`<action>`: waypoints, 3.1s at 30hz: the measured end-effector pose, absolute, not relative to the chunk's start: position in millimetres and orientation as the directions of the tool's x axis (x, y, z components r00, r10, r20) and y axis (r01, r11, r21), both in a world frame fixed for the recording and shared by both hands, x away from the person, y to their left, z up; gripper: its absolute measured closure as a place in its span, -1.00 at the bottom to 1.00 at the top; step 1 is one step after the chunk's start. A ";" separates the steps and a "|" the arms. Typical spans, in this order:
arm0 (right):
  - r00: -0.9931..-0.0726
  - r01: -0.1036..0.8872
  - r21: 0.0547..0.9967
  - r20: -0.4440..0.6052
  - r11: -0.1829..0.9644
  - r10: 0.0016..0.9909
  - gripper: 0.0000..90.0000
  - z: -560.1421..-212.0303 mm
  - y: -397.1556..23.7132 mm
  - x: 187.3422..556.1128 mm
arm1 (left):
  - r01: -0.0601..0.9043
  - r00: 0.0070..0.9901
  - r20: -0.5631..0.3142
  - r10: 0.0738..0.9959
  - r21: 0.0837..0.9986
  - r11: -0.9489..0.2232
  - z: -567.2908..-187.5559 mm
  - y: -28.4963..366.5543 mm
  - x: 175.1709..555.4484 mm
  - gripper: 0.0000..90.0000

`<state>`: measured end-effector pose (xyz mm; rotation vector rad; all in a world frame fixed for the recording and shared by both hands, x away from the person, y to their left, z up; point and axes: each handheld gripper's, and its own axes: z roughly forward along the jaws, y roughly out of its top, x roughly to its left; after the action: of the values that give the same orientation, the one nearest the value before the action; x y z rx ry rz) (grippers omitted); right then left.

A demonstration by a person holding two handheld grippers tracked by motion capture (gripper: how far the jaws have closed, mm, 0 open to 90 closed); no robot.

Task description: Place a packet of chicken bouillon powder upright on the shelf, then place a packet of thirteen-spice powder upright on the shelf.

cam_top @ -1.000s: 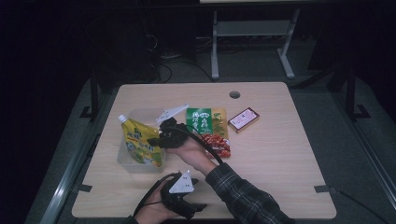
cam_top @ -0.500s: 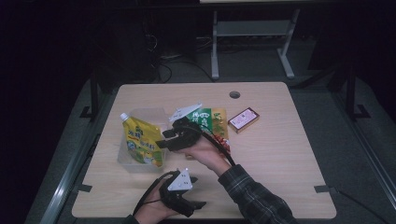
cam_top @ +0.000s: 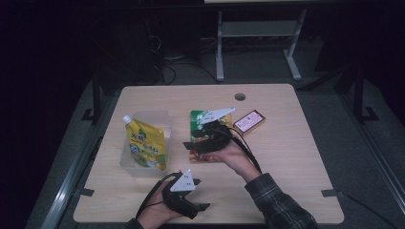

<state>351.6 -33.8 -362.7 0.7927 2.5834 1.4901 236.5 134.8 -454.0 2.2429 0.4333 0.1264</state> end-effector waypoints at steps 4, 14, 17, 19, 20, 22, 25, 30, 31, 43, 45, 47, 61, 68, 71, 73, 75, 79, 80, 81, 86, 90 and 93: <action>-0.855 0.413 0.816 0.196 0.404 0.480 -0.08 -371.0 -49.8 350.2 | 0.271 0.934 -0.057 0.353 0.756 -0.596 -454.1 135.6 238.0 -0.61; -0.837 0.431 0.804 0.186 0.409 0.515 -0.09 -391.5 -84.2 345.6 | 0.295 0.918 -0.058 0.392 0.761 -0.578 -453.2 140.7 243.9 -0.61; -0.826 0.440 0.799 0.181 0.409 0.534 -0.11 -395.5 -93.7 344.3 | 0.307 0.913 -0.067 0.403 0.765 -0.567 -452.0 141.1 246.5 -0.61; -0.815 0.449 0.797 0.181 0.404 0.550 -0.12 -398.4 -103.4 342.5 | 0.314 0.910 -0.072 0.409 0.763 -0.564 -451.6 140.8 248.0 -0.60; -0.812 0.451 0.796 0.178 0.404 0.556 -0.13 -399.7 -107.1 341.8 | 0.317 0.908 -0.072 0.413 0.762 -0.564 -451.5 140.5 249.3 -0.60; -0.802 0.456 0.790 0.163 0.411 0.575 -0.14 -404.0 -117.1 340.0 | 0.325 0.905 -0.077 0.418 0.759 -0.565 -450.6 139.8 252.2 -0.59; -0.781 0.480 0.782 0.175 0.398 0.599 -0.15 -410.2 -132.1 335.4 | 0.341 0.897 -0.085 0.433 0.757 -0.557 -449.0 135.6 256.0 -0.56; -0.742 0.514 0.770 0.177 0.379 0.646 -0.18 -418.6 -158.8 330.8 | 0.348 0.894 -0.092 0.437 0.758 -0.551 -449.3 127.9 257.6 -0.54; -0.732 0.518 0.768 0.171 0.376 0.660 -0.18 -420.1 -163.1 332.2 | 0.348 0.895 -0.094 0.436 0.759 -0.551 -450.0 127.4 257.0 -0.54; -0.581 0.590 0.751 0.140 0.297 0.802 0.40 -424.4 -181.7 390.1 | 0.342 0.900 -0.094 0.425 0.756 -0.558 -448.7 132.1 254.6 -0.53; -0.569 0.587 0.750 0.113 0.306 0.815 0.53 -426.5 -182.1 402.3 | 0.343 0.899 -0.095 0.427 0.758 -0.555 -448.8 133.9 254.9 -0.52; -0.564 0.593 0.738 0.096 0.322 0.820 0.64 -428.7 -180.1 414.2 | 0.346 0.898 -0.096 0.430 0.758 -0.553 -448.1 135.6 255.2 -0.52; -0.491 0.578 0.751 0.009 0.318 0.871 1.00 -434.1 -170.7 472.4 | 0.354 0.896 -0.107 0.432 0.759 -0.546 -447.4 137.7 253.4 -0.52; -0.460 0.612 0.720 -0.011 0.326 0.888 1.00 -444.5 -168.6 491.8 | 0.343 0.900 -0.100 0.423 0.763 -0.548 -445.8 138.1 249.9 -0.52; -0.466 0.612 0.712 -0.027 0.345 0.884 1.00 -447.4 -165.4 495.3 | 0.348 0.897 -0.103 0.429 0.764 -0.543 -445.7 139.6 250.3 -0.52; -0.474 0.611 0.710 -0.026 0.350 0.880 1.00 -448.8 -163.2 497.6 | 0.347 0.898 -0.102 0.429 0.764 -0.544 -445.4 140.0 250.7 -0.52; -0.477 0.607 0.708 -0.037 0.360 0.878 1.00 -450.9 -162.3 499.2 | 0.346 0.898 -0.102 0.429 0.765 -0.543 -445.1 140.2 250.7 -0.51; -0.470 0.626 0.694 -0.027 0.355 0.882 1.00 -454.3 -165.3 499.6 | 0.342 0.901 -0.102 0.422 0.765 -0.545 -445.3 139.4 249.6 -0.51; -0.471 0.627 0.692 -0.029 0.358 0.882 1.00 -454.2 -165.9 498.9 | 0.342 0.901 -0.102 0.422 0.765 -0.546 -445.4 139.1 249.5 -0.51; -0.471 0.628 0.692 -0.028 0.357 0.882 1.00 -454.1 -166.1 498.0 | 0.343 0.901 -0.104 0.422 0.765 -0.545 -445.6 138.8 249.1 -0.51; -0.476 0.621 0.699 -0.024 0.355 0.879 1.00 -454.9 -172.4 490.7 | 0.338 0.903 -0.100 0.418 0.765 -0.548 -445.4 138.1 248.2 -0.51; -0.478 0.622 0.698 -0.022 0.356 0.878 1.00 -454.9 -177.3 481.3 | 0.339 0.904 -0.101 0.416 0.762 -0.552 -445.7 137.4 248.0 -0.51; -0.482 0.621 0.700 -0.013 0.353 0.876 1.00 -456.0 -181.5 473.6 | 0.335 0.907 -0.099 0.410 0.761 -0.556 -446.3 136.5 247.9 -0.51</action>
<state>473.6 -181.5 -456.0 1.3120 2.2344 0.9022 247.9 136.5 -446.3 2.2072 0.5299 0.1118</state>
